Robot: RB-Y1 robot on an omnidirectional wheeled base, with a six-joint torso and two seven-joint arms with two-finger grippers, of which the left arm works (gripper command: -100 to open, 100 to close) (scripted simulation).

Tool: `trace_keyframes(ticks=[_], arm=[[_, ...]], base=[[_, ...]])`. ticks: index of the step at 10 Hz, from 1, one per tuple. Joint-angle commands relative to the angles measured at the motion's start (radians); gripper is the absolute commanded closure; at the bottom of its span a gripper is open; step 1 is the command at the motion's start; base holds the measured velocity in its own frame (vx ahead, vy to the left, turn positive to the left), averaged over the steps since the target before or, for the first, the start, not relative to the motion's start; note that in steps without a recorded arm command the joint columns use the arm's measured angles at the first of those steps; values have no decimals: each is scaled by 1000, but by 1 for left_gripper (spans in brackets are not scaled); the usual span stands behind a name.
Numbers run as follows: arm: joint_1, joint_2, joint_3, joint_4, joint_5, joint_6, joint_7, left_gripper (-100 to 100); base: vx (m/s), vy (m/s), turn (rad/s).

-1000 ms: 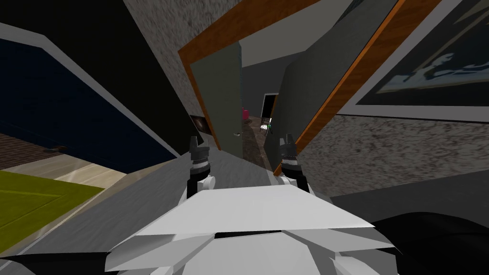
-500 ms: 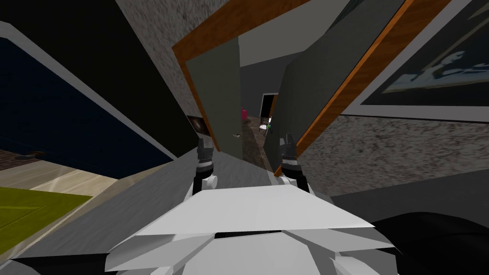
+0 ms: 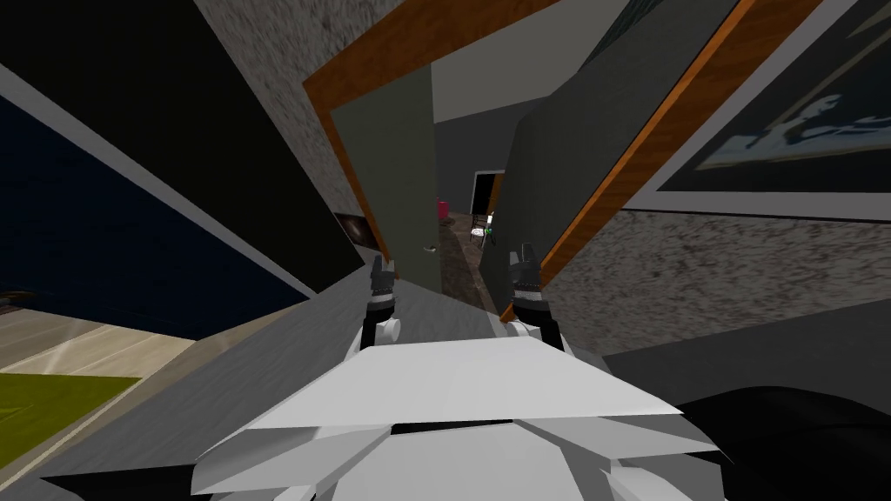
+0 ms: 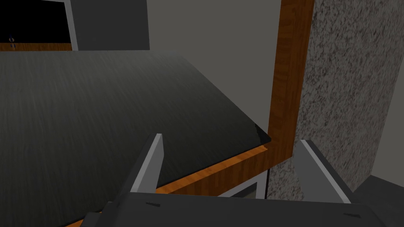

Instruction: Push the door open

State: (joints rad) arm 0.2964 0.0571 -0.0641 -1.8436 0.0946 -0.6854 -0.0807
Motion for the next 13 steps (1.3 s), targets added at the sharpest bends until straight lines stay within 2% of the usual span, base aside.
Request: trace_keyframes(ticks=[1,3,4,6,7,9,10,12,13], arm=[[-8,1,-3,32,-1,-5,1,-100],[-38,4,-11,97,-1,-11,4,-100],[-38,4,-11,109,-1,-11,4,-100],[-69,7,-18,175,-2,-18,7,-100],[-69,7,-18,188,-2,-18,7,-100],[-100,9,-26,258,-3,-25,10,-100],[-100,9,-26,269,-3,-25,10,-100],[-132,10,-34,338,-3,-32,14,-100],[-132,10,-34,351,-3,-32,14,-100]], base=[[67,45,-36],[67,57,-70],[57,45,-29],[58,41,-64],[52,40,-35],[58,49,-72],[60,47,-36],[72,63,-75],[55,48,-29]])
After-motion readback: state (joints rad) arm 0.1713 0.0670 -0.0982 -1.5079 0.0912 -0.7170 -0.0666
